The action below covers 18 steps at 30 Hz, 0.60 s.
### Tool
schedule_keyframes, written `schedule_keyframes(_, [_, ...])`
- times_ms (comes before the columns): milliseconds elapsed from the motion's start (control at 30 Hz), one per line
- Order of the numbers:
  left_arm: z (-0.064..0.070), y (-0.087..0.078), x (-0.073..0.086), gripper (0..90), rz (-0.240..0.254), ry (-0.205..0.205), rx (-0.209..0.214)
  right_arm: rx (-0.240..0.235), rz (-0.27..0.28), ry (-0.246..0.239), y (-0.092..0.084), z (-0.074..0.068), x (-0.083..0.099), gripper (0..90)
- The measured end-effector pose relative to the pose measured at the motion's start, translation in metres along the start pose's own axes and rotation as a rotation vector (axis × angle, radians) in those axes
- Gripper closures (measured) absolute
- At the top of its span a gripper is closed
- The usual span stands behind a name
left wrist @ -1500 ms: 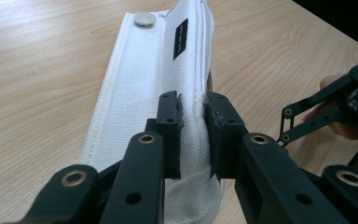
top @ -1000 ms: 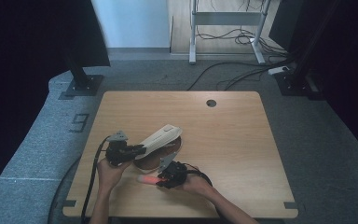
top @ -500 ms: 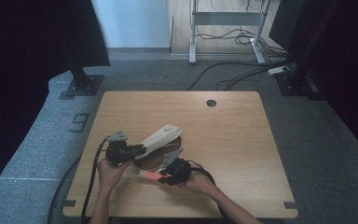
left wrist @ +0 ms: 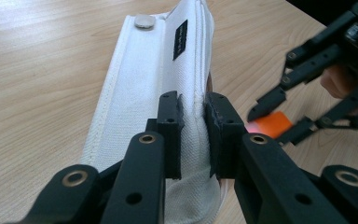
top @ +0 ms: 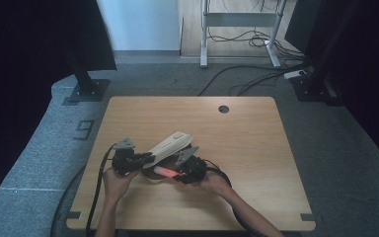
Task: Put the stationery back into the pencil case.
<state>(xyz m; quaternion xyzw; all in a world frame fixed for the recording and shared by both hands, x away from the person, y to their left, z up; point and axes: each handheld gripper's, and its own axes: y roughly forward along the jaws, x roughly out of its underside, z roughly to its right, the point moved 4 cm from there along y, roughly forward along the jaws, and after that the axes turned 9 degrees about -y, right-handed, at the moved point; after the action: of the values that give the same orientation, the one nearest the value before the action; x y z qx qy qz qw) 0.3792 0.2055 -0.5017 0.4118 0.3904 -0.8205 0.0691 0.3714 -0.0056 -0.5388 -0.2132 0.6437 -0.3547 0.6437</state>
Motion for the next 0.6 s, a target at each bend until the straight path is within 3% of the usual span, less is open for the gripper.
schedule_keyframes(133, [0.000, 0.000, 0.000, 77.0, 0.002, -0.001, 0.003, 0.025, -0.014, 0.009, 0.004, 0.012, -0.001, 65.6])
schedule_keyframes(600, [0.001, 0.000, 0.000, 76.9, 0.002, -0.001, 0.004, 0.041, -0.033, 0.002, 0.026, 0.027, -0.012, 65.5])
